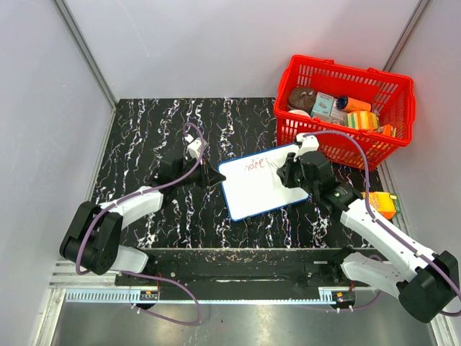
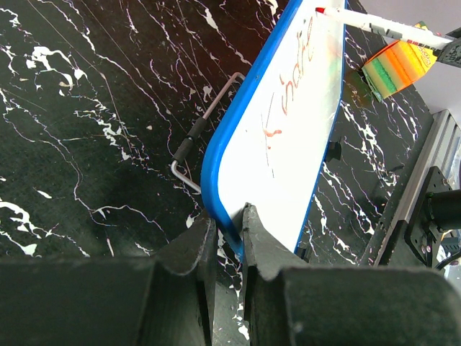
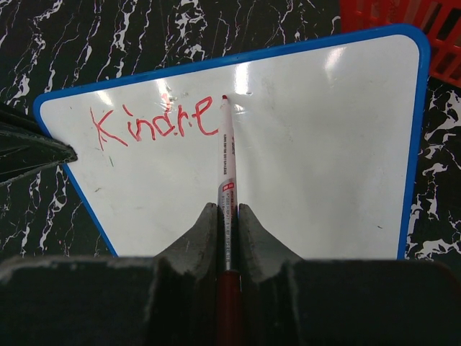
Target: Write a sentence on the whiteboard
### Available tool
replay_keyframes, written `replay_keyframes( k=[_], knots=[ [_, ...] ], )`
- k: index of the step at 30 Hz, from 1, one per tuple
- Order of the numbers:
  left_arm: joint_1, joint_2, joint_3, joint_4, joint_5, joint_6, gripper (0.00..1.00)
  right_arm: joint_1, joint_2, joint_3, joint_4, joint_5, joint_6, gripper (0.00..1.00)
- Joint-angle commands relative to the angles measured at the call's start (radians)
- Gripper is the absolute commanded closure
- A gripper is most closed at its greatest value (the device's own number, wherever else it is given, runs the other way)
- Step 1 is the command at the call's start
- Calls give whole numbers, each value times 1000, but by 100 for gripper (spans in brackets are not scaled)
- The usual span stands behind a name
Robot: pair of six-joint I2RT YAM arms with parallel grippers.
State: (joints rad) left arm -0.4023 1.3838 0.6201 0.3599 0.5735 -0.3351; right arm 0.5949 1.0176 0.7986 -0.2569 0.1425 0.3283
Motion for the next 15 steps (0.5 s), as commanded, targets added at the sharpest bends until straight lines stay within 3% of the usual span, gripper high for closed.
replay_keyframes(
  k=[1, 15],
  knots=[
    [5, 21, 12, -3, -149, 159, 100, 2, -13, 22, 38, 46, 9, 100],
    [6, 21, 12, -3, -152, 159, 100, 2, 6, 11, 42, -24, 3, 100]
  ],
)
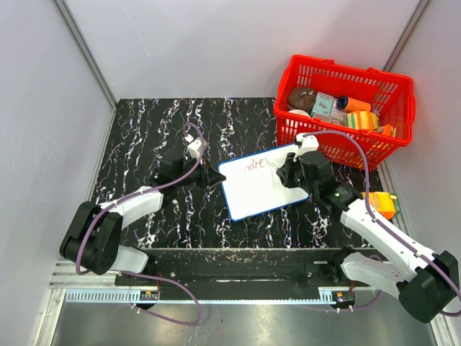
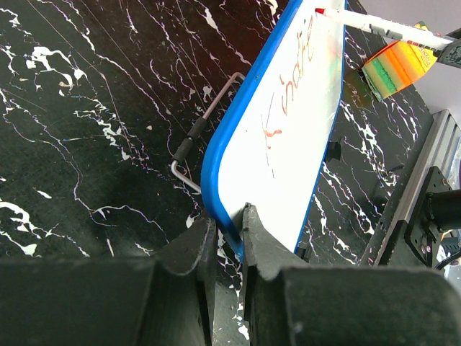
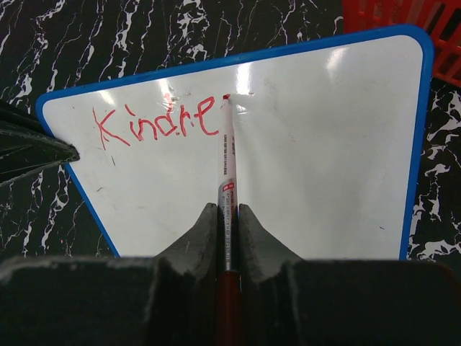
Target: Write a sentence on the whiteboard
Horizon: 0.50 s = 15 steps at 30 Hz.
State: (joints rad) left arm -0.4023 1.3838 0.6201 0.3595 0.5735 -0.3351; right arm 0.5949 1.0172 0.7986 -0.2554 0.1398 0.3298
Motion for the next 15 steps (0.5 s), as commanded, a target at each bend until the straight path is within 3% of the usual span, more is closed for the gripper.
replay_keyframes(
  k=[1, 15],
  knots=[
    [5, 21, 12, -2, -150, 159, 100, 0, 6, 10, 38, -31, 3, 100],
    [5, 20, 12, -4, -155, 160, 100, 2, -12, -6, -11, -19, 3, 100]
  ],
)
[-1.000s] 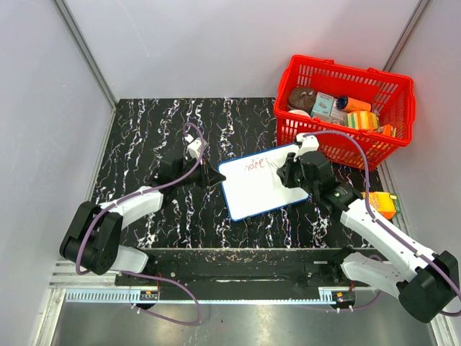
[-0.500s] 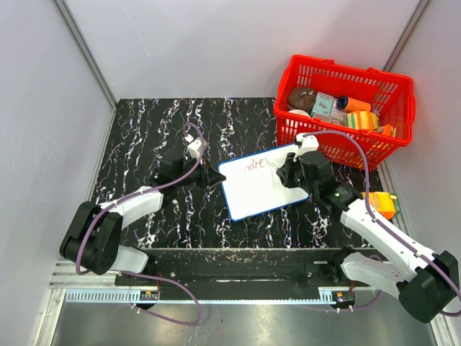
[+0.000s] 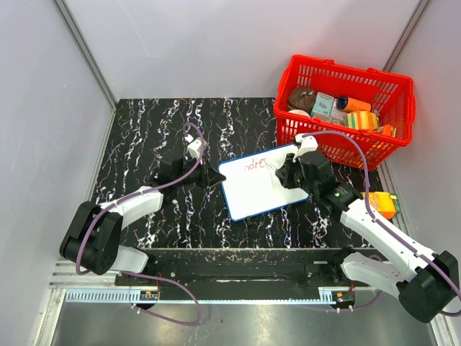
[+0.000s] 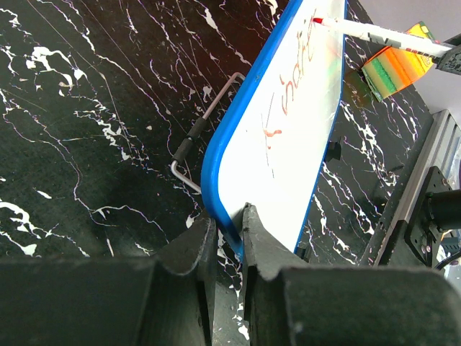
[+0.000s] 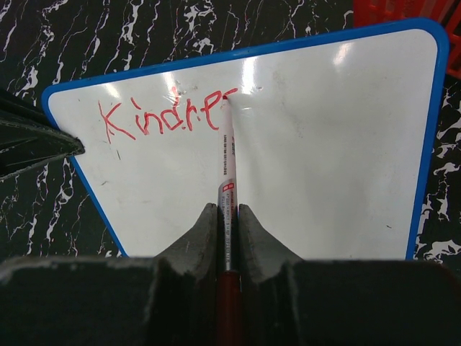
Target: Write a sentence on the whiteboard
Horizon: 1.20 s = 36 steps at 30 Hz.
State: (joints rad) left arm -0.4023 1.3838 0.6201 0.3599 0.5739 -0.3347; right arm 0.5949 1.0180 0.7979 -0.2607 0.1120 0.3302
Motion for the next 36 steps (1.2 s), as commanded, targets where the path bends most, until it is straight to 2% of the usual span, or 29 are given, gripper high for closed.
replay_keyframes(
  k=[1, 17, 33, 36],
  knots=[
    [6, 20, 12, -4, -155, 160, 100, 2, -15, -8, -11, 14, 1, 100],
    [5, 23, 13, -6, -155, 161, 100, 2, -52, -26, -54, 52, -3, 100],
    [5, 20, 12, -7, -157, 163, 100, 2, -61, -45, -9, -58, 12, 100],
    [3, 21, 12, -7, -157, 163, 100, 2, -110, -51, 17, -52, 21, 100]
  ],
)
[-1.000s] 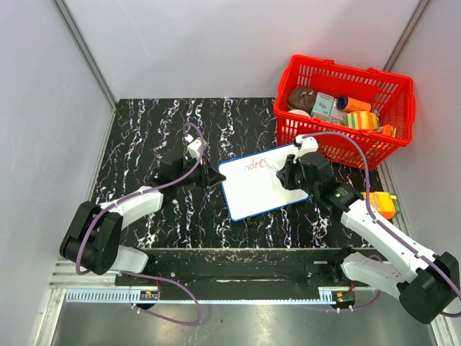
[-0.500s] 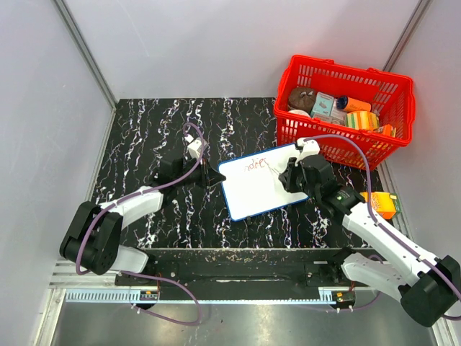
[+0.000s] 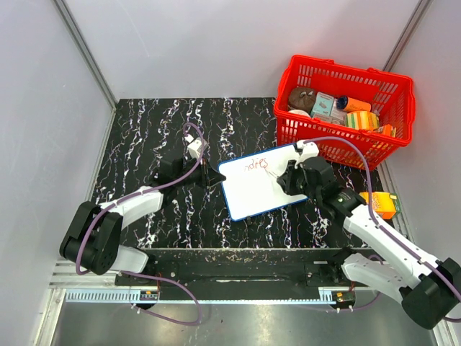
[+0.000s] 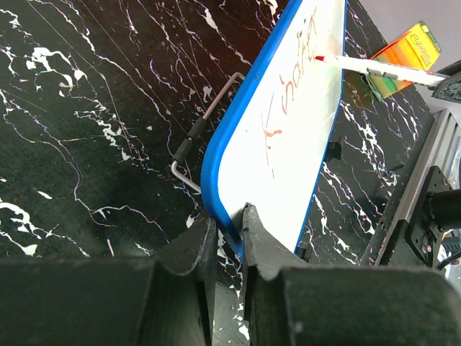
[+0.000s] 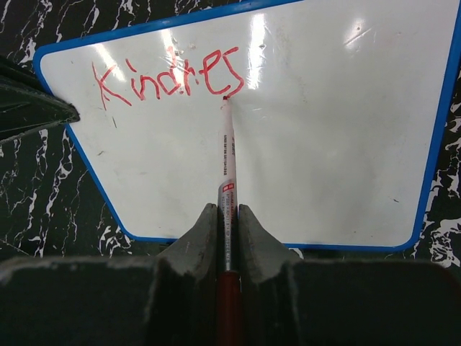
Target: Write a sentence on the whiteboard
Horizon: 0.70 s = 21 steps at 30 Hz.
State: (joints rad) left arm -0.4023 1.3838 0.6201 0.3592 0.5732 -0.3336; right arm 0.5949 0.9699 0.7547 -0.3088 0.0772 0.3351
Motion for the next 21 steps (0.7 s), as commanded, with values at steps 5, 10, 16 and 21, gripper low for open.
replay_keyframes(
  k=[5, 10, 16, 21],
  knots=[
    [3, 21, 13, -8, -156, 162, 100, 2, -118, -5, 96, 36, 24, 100],
    [3, 21, 13, -8, -154, 162, 100, 0, -82, 18, 91, 93, 21, 100],
    [5, 21, 12, -6, -154, 162, 100, 0, -42, 35, 86, 114, 25, 100],
    [5, 21, 12, -6, -156, 162, 100, -4, -39, 38, 82, 145, 27, 100]
  ],
)
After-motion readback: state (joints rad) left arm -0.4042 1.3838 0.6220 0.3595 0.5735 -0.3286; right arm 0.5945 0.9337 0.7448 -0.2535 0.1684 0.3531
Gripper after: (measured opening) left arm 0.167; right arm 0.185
